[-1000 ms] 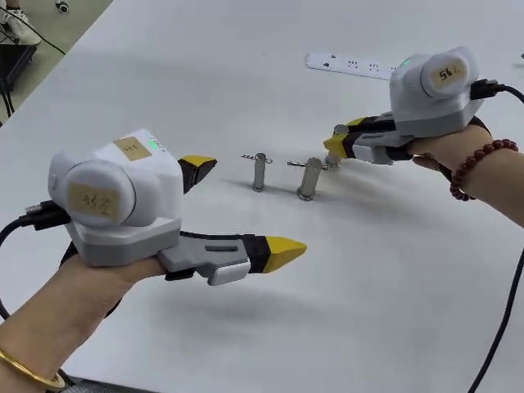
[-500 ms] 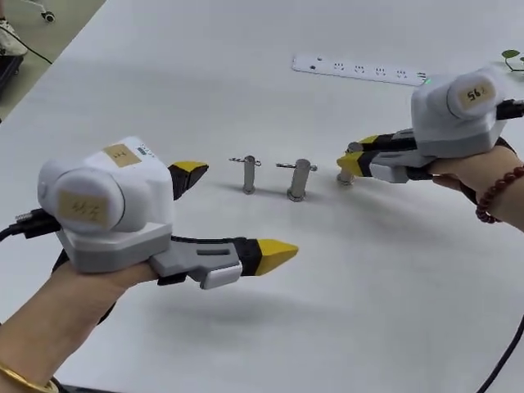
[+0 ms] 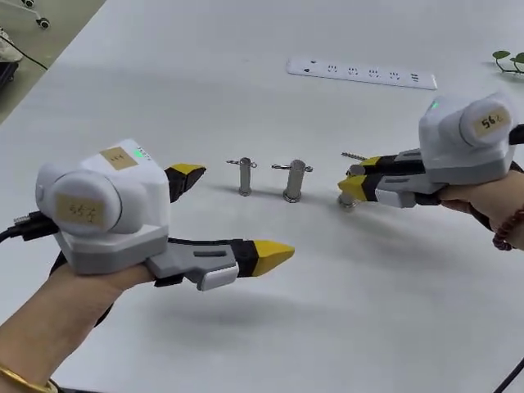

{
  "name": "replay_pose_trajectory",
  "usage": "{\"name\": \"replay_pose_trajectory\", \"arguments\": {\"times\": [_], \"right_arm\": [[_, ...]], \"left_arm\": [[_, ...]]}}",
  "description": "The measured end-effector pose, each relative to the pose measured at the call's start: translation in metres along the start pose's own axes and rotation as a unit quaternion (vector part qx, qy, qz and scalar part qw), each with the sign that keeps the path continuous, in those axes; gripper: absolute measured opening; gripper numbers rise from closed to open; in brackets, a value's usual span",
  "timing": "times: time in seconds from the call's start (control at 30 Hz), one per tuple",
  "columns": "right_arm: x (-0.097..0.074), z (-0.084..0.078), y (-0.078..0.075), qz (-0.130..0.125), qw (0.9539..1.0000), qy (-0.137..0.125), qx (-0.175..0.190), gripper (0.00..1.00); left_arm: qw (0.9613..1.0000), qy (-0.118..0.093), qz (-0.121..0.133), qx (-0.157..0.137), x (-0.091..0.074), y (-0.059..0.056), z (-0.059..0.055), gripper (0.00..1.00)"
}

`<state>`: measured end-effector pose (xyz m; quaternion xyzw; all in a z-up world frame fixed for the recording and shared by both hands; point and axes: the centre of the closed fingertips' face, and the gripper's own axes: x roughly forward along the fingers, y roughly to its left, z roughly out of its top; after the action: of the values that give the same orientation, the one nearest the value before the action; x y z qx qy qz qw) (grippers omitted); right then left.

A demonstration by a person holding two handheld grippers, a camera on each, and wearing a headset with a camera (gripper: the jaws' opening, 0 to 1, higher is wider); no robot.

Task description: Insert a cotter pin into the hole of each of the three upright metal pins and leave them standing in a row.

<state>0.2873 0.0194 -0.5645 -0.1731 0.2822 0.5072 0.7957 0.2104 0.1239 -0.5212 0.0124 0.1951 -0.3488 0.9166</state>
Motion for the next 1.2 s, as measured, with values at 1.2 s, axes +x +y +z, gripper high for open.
{"name": "replay_pose_trajectory", "arguments": {"times": [1.2], "right_arm": [[0.005, 0.004, 0.045, -0.085, 0.9944, -0.017, 0.06, 0.08]], "left_arm": [[0.9999, -0.004, -0.01, 0.006, 0.0, -0.005, 0.002, 0.92]]}}
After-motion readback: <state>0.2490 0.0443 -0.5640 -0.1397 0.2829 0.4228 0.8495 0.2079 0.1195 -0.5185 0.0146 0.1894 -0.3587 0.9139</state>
